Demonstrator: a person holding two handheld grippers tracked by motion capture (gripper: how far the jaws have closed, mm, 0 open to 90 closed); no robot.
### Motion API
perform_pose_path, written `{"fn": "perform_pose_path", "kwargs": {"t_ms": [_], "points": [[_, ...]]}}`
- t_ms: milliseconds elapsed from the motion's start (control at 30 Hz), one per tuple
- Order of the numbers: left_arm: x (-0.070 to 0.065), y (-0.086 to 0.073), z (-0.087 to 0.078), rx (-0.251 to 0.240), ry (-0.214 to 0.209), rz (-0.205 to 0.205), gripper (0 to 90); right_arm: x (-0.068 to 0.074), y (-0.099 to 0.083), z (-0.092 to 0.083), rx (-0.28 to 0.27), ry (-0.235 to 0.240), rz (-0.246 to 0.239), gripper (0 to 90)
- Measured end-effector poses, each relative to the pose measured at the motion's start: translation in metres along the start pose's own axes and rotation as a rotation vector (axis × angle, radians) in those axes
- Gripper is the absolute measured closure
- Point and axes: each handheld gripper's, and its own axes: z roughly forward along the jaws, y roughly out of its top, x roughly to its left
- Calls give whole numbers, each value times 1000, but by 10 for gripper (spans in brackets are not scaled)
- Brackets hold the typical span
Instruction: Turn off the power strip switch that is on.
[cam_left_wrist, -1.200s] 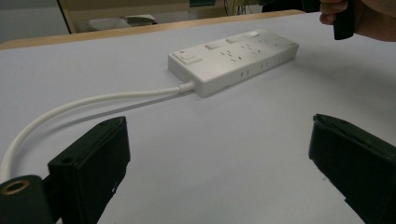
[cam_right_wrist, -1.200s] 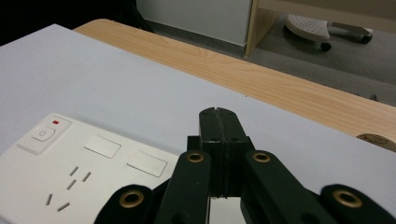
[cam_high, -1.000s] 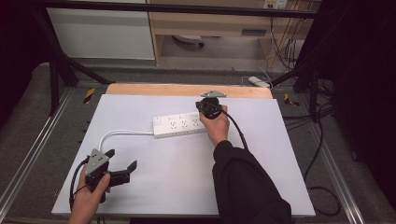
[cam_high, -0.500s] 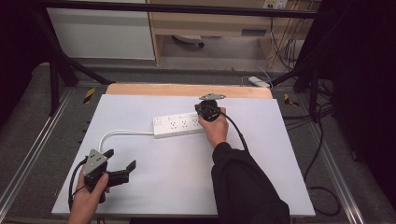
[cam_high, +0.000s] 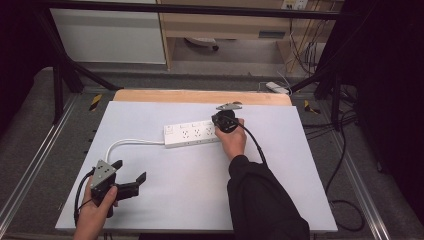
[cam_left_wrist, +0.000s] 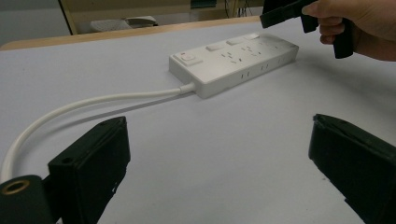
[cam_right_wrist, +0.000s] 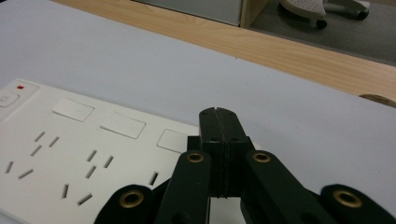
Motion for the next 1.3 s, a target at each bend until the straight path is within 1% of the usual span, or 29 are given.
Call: {"fn": "perform_pose_path", "kwargs": {"t_ms": [167, 233, 300, 467, 733, 833, 900, 967, 1300], "points": [[0, 0, 1, 3, -1, -4, 54, -1, -3, 4, 9, -2, 5, 900], [1, 0, 0, 3, 3, 0, 54, 0, -5, 6, 11, 4, 17, 900], [1, 0, 0, 1, 7, 2, 53, 1, -6, 7, 12, 0, 15, 900], [0, 0, 1, 3, -2, -1, 54, 4, -6, 9, 14, 2, 9, 900], [0, 0, 1, 5, 0, 2, 54, 2, -5, 9, 15, -6, 5, 900], [0, 0, 1, 5, -3, 3, 54, 2, -4, 8, 9, -3, 3, 900], [0, 0, 1, 5, 2, 8, 54, 3, -3, 8, 8, 0, 4, 900], [0, 0, 1, 4, -3, 2, 54, 3, -3, 8, 6, 3, 0, 900], [0, 0, 1, 3, -7, -3, 54, 4, -3, 12, 8, 6, 10, 900]]}}
